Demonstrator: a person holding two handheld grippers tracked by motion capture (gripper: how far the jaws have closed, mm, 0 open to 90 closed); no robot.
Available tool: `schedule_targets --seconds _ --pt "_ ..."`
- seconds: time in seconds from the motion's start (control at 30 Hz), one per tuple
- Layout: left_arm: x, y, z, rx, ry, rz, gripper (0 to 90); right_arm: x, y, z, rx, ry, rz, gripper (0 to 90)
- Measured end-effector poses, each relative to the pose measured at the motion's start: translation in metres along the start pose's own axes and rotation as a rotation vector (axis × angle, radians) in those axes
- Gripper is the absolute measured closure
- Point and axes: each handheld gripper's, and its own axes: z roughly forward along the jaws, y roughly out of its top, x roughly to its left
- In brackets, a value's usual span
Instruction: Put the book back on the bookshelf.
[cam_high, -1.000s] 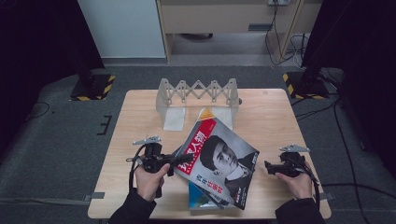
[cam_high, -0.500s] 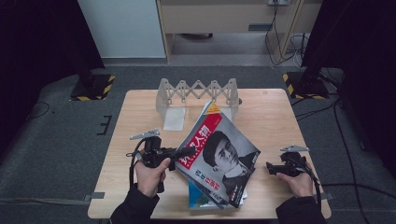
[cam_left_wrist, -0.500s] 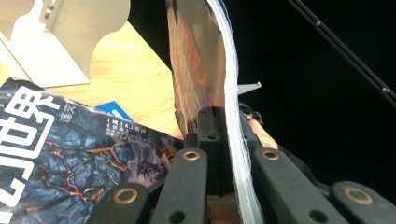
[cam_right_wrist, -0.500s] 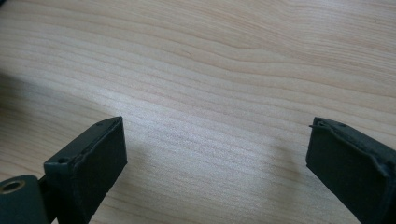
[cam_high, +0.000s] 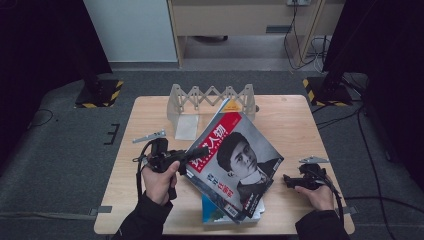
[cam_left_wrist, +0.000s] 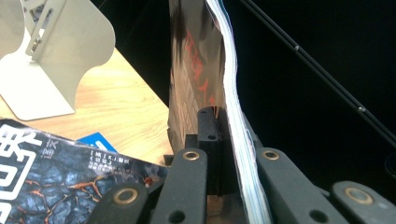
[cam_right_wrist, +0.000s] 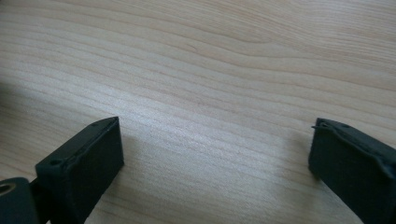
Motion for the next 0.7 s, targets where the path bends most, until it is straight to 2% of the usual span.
schedule_targets --seconds 0.17,0.4,0.53,0.7 --pt "-0.001 0.008 -0.007 -0.032 0.008 0.009 86.2 -0.001 -0.004 0.001 -0.047 0.005 -0.004 1.3" --pt "0.000 0.021 -0.021 -0.067 0.053 0.034 86.3 0.000 -0.007 0.003 -0.083 0.007 -0.008 0.4" --pt "0.003 0.028 -0.031 -0.087 0.094 0.048 86.3 0.000 -0.007 0.003 -0.084 0.006 -0.007 0.4" --pt "0.007 0.039 -0.044 -0.113 0.166 0.067 86.2 0.000 -0.007 0.003 -0.084 0.004 -0.006 0.3"
